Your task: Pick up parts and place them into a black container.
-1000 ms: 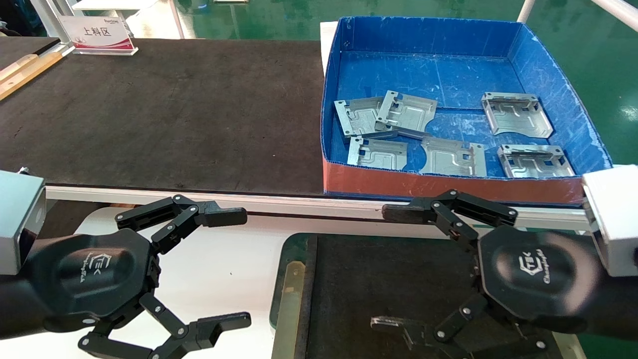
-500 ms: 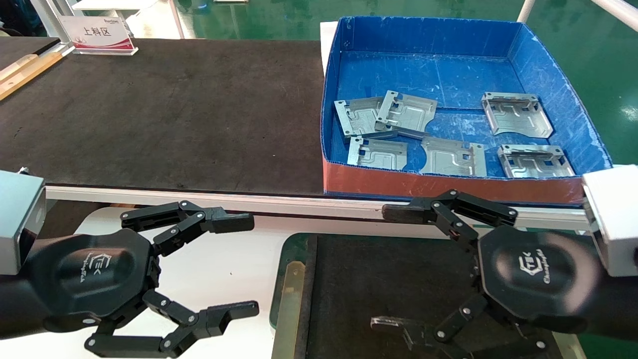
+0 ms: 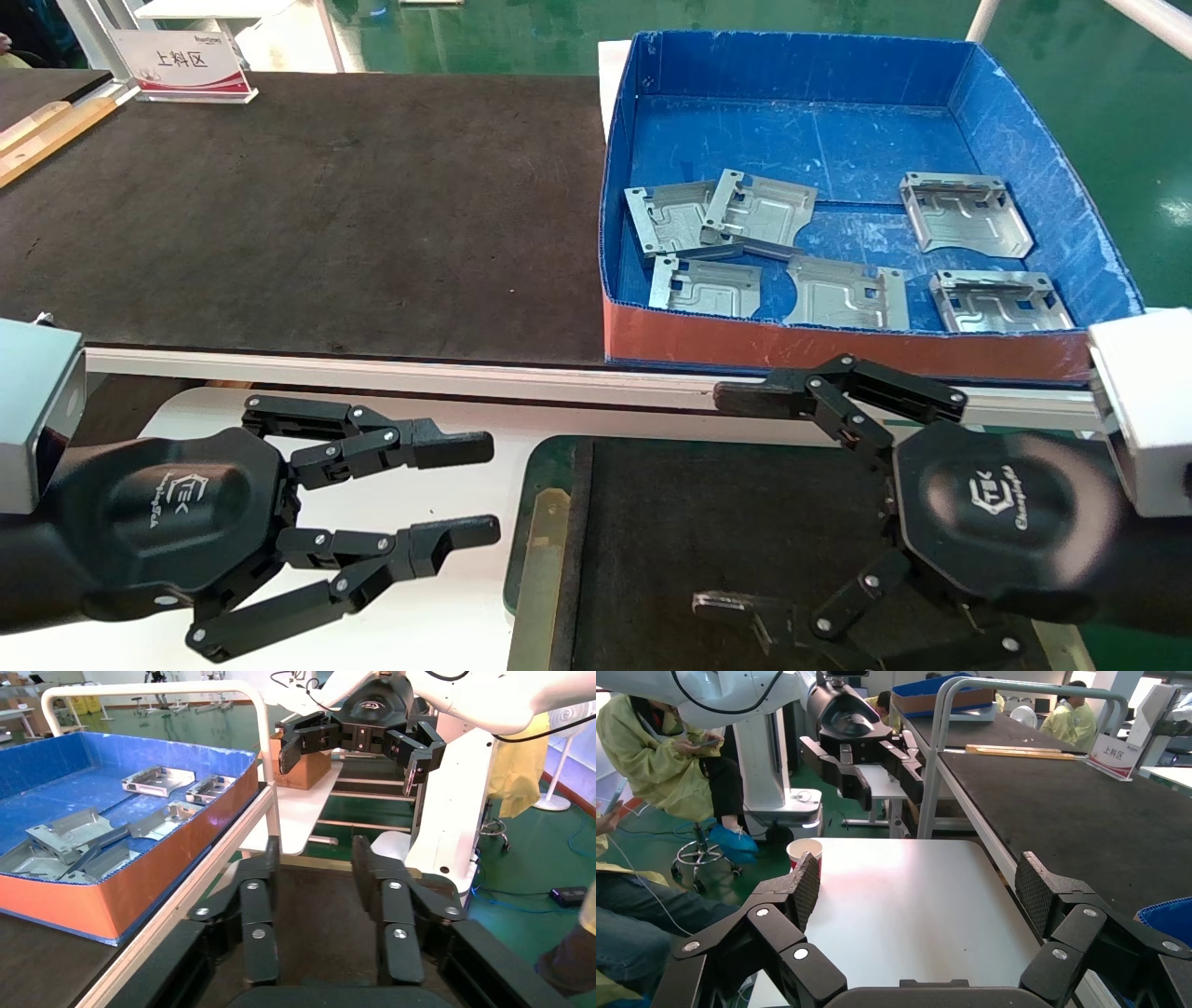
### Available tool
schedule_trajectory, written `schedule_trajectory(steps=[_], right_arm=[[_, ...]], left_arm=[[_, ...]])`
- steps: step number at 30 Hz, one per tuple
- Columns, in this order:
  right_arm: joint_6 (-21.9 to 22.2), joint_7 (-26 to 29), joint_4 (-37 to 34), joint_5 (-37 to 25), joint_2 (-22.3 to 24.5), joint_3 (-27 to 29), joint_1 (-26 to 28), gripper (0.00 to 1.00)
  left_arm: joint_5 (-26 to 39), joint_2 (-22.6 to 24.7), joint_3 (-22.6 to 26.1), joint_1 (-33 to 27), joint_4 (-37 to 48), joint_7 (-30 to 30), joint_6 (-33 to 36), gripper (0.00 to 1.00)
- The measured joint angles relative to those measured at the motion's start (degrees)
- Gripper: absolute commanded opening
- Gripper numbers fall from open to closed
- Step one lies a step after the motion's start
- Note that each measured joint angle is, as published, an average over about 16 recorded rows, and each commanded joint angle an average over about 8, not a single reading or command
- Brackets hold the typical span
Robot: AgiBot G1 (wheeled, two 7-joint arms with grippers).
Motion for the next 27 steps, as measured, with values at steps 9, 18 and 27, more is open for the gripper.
schedule_trajectory(steps=[9,18,27], right_arm=[[0.0,0.0,0.0,0.0,0.0,0.0,0.0,1.00],[0.0,0.0,0.0,0.0,0.0,0.0,0.0,1.00],[0.0,0.0,0.0,0.0,0.0,0.0,0.0,1.00]], left_arm=[[0.0,0.0,0.0,0.0,0.0,0.0,0.0,0.00],[0.0,0.0,0.0,0.0,0.0,0.0,0.0,0.17],[0.0,0.0,0.0,0.0,0.0,0.0,0.0,1.00]])
